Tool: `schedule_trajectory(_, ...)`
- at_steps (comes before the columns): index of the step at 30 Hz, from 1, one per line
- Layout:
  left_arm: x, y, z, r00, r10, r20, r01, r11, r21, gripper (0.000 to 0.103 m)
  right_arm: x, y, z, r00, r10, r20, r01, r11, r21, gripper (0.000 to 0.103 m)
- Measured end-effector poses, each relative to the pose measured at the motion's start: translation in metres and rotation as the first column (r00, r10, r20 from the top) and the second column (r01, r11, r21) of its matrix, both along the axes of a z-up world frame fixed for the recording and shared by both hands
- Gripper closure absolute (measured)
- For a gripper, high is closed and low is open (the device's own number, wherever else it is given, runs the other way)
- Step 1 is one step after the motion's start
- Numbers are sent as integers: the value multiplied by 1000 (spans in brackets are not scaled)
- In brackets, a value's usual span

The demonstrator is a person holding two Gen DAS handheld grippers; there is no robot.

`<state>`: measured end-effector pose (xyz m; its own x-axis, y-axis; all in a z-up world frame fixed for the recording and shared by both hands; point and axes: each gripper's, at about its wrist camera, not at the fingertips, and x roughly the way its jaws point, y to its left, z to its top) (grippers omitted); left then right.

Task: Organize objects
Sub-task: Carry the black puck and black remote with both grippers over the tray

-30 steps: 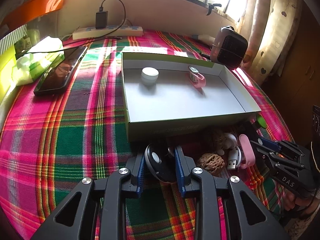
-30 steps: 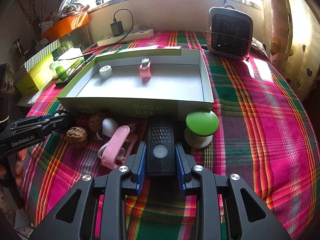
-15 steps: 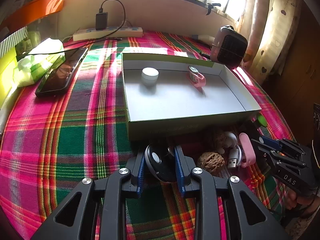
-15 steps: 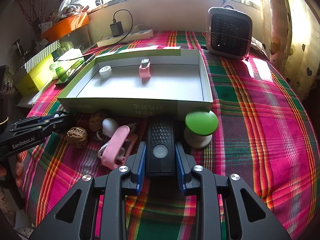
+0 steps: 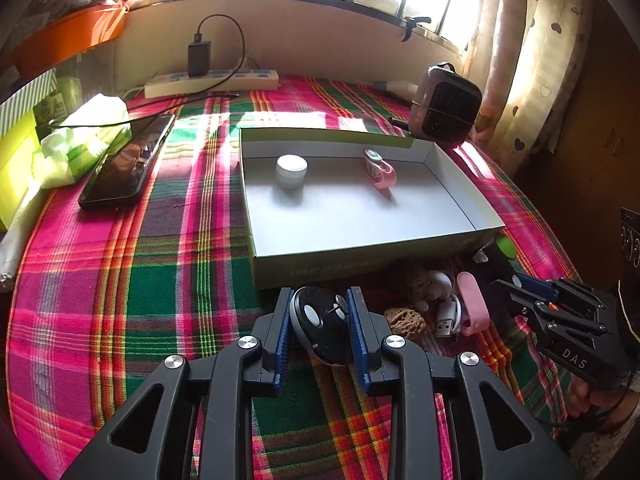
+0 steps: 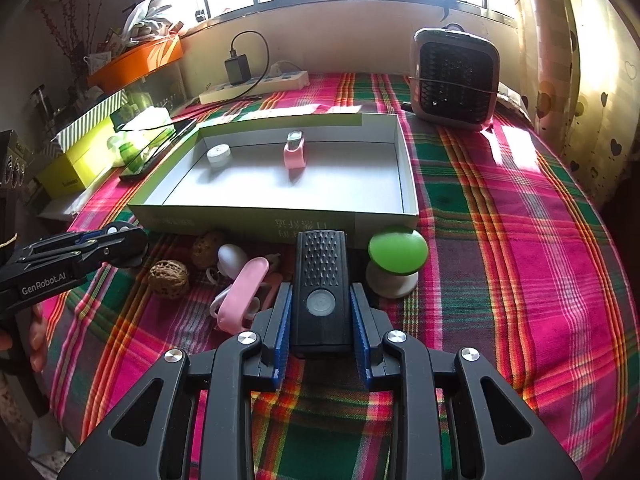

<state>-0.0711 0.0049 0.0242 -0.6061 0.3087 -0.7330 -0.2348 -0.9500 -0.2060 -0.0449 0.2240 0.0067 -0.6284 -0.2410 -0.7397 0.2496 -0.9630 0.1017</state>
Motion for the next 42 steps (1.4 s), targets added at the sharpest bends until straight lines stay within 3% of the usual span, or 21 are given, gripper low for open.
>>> schedule_trajectory(15, -3, 11, 25, 998, -21, -61, 20, 1000, -22, 79, -1, -3, 21, 999, 8, -38, -9, 1000, -21, 75)
schedule_trajectory(29, -33, 26, 33, 995, -54, -83, 52, 998, -33, 79, -28, -5, 33, 999, -4, -52, 3, 1000, -29, 75)
schedule_trajectory(42, -76, 35, 32, 997, -46, -65, 44, 999, -25, 79, -73, -13, 31, 1000, -3, -13, 3, 1000, -18, 75)
